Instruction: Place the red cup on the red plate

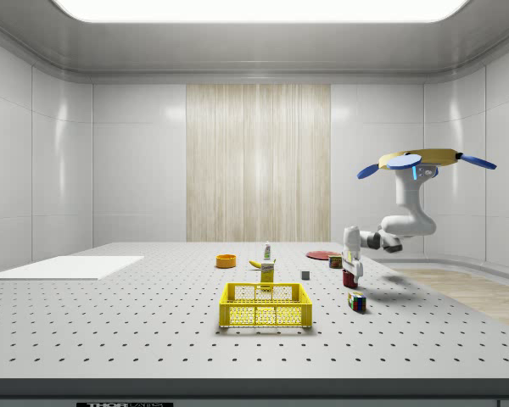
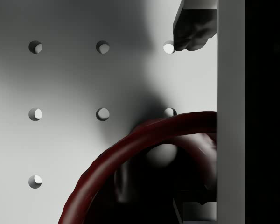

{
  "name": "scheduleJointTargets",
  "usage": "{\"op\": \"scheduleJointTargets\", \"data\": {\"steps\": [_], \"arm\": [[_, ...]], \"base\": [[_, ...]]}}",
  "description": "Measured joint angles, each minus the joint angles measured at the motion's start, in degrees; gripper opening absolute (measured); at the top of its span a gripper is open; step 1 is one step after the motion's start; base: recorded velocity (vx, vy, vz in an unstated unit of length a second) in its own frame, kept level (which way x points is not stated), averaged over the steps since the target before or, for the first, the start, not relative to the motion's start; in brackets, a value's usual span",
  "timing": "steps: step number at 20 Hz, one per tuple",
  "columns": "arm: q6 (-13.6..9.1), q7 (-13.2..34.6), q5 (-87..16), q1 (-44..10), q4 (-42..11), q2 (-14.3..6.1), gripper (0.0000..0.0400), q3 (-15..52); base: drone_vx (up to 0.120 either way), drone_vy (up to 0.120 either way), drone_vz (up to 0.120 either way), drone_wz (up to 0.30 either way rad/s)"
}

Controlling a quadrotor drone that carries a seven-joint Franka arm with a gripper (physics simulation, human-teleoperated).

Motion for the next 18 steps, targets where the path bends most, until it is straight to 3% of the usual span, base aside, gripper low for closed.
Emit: {"op": "scheduleJointTargets", "data": {"steps": [3, 6, 8, 11, 13, 15, 17, 18], "arm": [[0.5, 0.1, 0.0, -0.16, 0.09, -0.45, 0.0211, -0.11], [0.93, 0.22, 0.1, -0.32, 0.16, -0.86, 0.0152, -0.12], [1.18, 0.26, 0.13, -0.49, 0.22, -1.18, 0.0146, -0.05], [1.19, -5.21, -0.3, 3.18, 0.34, 0.1, 0.0128, -0.73], [-0.43, -7.37, -1.91, 6.08, -0.41, 2.33, 0.0127, -1.97], [-2.07, -6.0, -2.94, 5.48, -0.69, 3.6, 0.0147, -2.29], [-4.13, -9.52, -3.79, 6.53, -0.56, 5.65, 0.0132, -2.5], [-4.85, -7.92, -3.38, 6.02, -0.72, 6.05, 0.0126, -2.03]], "base": [[0.0, 0.0, 0.0, 0.0], [0.0, 0.0, 0.0, 0.0], [0.0, 0.0, 0.0, 0.0], [0.0, 0.0, 0.0, 0.0], [0.0, 0.0, 0.0, 0.0], [0.0, 0.0, 0.0, 0.0], [0.0, 0.0, 0.0, 0.0], [0.0, 0.0, 0.0, 0.0]]}}
